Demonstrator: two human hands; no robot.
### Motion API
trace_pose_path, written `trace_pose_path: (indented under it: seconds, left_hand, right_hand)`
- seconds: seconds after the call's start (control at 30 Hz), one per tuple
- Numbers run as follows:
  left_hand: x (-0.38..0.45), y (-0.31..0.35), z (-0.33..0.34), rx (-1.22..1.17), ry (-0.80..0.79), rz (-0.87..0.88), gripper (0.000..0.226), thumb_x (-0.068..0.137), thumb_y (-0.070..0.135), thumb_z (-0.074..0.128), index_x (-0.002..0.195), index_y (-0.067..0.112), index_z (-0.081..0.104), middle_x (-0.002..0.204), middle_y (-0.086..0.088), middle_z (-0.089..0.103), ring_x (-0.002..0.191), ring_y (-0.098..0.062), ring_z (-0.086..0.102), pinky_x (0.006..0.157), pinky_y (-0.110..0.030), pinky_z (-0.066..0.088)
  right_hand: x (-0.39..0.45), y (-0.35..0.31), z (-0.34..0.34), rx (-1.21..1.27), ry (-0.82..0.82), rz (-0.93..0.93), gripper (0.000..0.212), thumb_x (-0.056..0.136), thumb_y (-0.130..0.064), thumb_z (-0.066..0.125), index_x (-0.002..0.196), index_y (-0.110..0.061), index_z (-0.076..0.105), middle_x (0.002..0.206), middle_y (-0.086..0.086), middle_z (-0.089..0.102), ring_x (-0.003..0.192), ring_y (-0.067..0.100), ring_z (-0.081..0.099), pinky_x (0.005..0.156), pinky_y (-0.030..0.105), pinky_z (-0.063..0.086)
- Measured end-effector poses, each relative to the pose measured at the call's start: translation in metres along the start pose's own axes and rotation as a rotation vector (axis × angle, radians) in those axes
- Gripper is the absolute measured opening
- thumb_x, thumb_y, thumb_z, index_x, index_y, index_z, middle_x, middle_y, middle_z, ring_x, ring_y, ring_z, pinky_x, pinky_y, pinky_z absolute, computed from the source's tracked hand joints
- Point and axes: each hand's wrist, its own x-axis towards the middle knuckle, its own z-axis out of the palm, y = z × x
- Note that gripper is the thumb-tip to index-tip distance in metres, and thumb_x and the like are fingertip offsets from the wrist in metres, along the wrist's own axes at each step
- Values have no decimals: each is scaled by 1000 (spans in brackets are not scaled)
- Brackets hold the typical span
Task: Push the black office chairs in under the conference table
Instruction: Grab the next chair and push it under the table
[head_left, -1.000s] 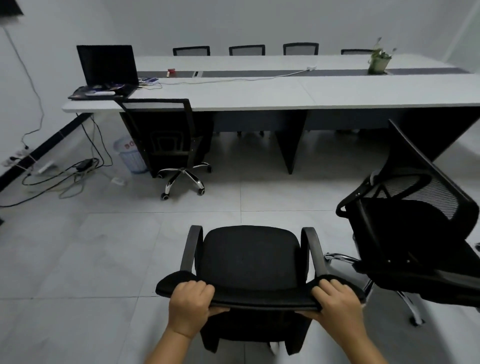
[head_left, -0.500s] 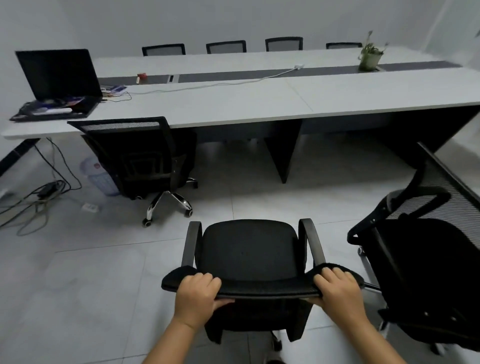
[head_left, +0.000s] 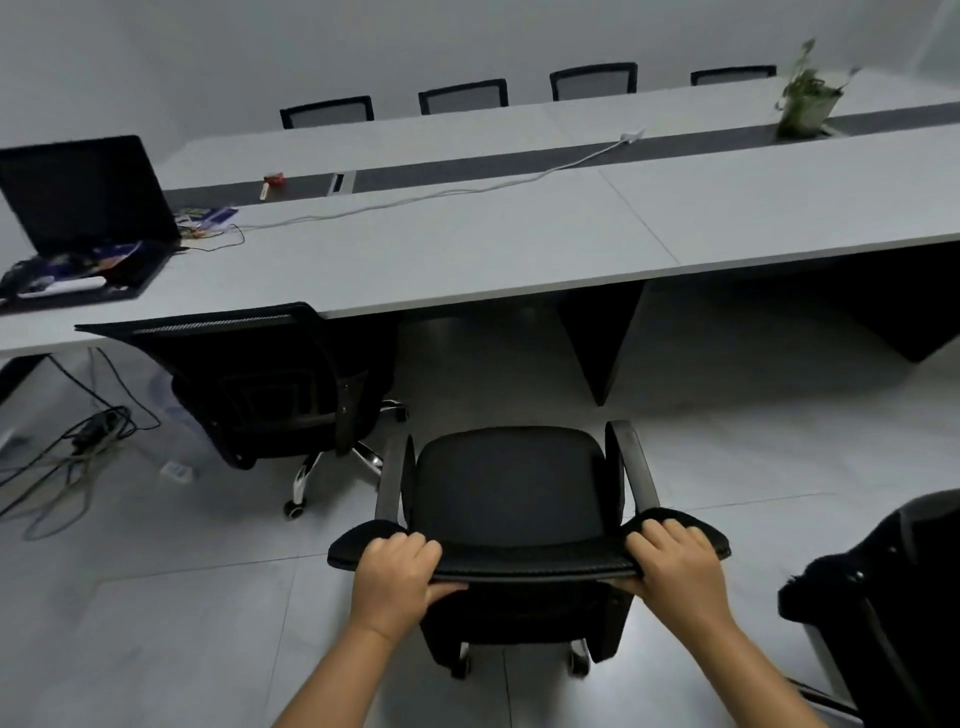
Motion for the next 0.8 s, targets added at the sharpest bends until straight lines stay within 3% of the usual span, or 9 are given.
trace_pose_path:
  seconds: [0.1, 0.17, 0.27, 0.37, 0.5, 0.6, 0.67, 0.73, 0.8]
  left_hand:
    - [45, -19, 18, -15, 12, 26, 52, 35, 61, 81, 41, 17, 54, 38, 2, 49, 34, -13, 49, 36, -14, 33]
    - [76, -32, 32, -25, 32, 45, 51, 46, 65, 70, 41, 18, 53, 38, 3, 48, 34, -12, 48, 36, -14, 33]
    - [124, -47, 50, -64, 25, 62, 54, 34, 65, 77, 41, 19, 52, 38, 3, 47, 33, -11, 47, 36, -13, 33]
    - [173, -59, 61, -93, 14, 75, 56, 28, 66, 80, 40, 19, 51, 37, 3, 46, 33, -10, 46, 37, -12, 35]
    - [228, -71, 79, -119, 6, 87, 60, 24, 68, 79, 39, 18, 49, 35, 2, 45, 33, -9, 46, 36, -12, 35]
    - [256, -76, 91, -150, 7, 94, 59, 24, 66, 80, 40, 18, 50, 36, 2, 45, 33, -9, 45, 37, -14, 35]
    - [268, -78, 98, -149, 21, 106, 57, 25, 65, 80, 41, 19, 51, 36, 3, 45, 33, -9, 45, 43, -15, 31]
    - [274, -78, 106, -154, 47, 103, 57, 26, 63, 81, 43, 18, 52, 38, 2, 46, 34, -10, 46, 55, -25, 30]
    - [278, -74, 110, -160, 46, 87, 57, 26, 63, 81, 43, 18, 52, 38, 3, 46, 34, -11, 46, 56, -27, 29]
  right_hand:
    - [39, 15, 25, -7, 27, 8, 58, 73, -60, 40, 47, -11, 54, 46, 4, 52, 42, 24, 51, 55, 31, 21]
    - [62, 25, 44, 9, 72, 25, 69, 85, -63, 29, 47, -11, 54, 46, 4, 51, 52, 21, 46, 55, 30, 21]
    - [95, 41, 68, 9, 114, 33, 75, 91, -60, 17, 47, -11, 54, 46, 4, 51, 60, 18, 33, 55, 29, 20]
    - [132, 58, 84, -35, 94, 46, 77, 91, -60, 15, 47, -11, 55, 46, 4, 51, 48, 22, 48, 55, 30, 21]
    - [168, 79, 105, -69, 79, 71, 79, 91, -58, 12, 48, -11, 56, 47, 5, 52, 62, 20, 35, 55, 31, 21]
    - [187, 92, 116, -85, 60, 68, 78, 92, -57, 12, 47, -11, 56, 46, 4, 52, 53, 23, 47, 55, 31, 21]
    - [196, 101, 123, -95, 52, 53, 78, 92, -57, 13, 46, -12, 56, 46, 3, 52, 46, 23, 50, 54, 30, 22]
    - [202, 112, 132, -82, 54, 36, 78, 92, -58, 14, 46, -12, 56, 46, 3, 52, 53, 21, 43, 54, 31, 22]
    - [204, 124, 141, -59, 58, -1, 76, 93, -56, 15, 46, -12, 56, 46, 4, 52, 61, 20, 32, 54, 31, 22]
